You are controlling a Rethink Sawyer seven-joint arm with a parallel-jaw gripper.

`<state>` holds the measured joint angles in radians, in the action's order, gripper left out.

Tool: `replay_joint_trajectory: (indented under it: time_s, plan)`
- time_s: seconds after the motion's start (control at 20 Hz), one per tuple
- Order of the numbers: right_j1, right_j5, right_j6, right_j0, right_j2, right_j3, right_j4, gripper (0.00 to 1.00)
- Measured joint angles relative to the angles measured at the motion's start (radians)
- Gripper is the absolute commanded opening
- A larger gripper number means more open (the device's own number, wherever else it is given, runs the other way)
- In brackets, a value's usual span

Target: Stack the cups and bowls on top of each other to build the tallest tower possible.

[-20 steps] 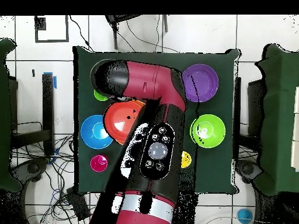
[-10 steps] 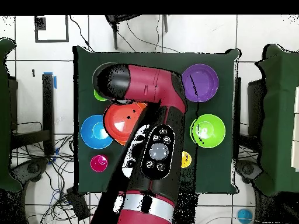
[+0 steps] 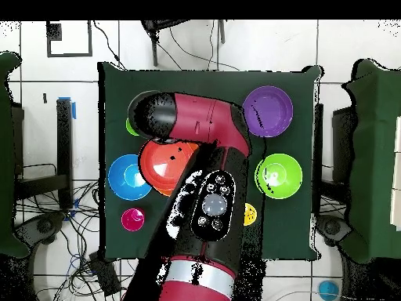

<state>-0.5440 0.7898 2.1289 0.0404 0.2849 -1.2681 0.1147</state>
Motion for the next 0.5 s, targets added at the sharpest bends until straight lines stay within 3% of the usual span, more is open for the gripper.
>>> replay_joint_trajectory:
  time_s: [0.5]
  plan:
    - [0.001, -0.006, 0.000, 0.000, -0.003, -0.001, 0.000, 1.00]
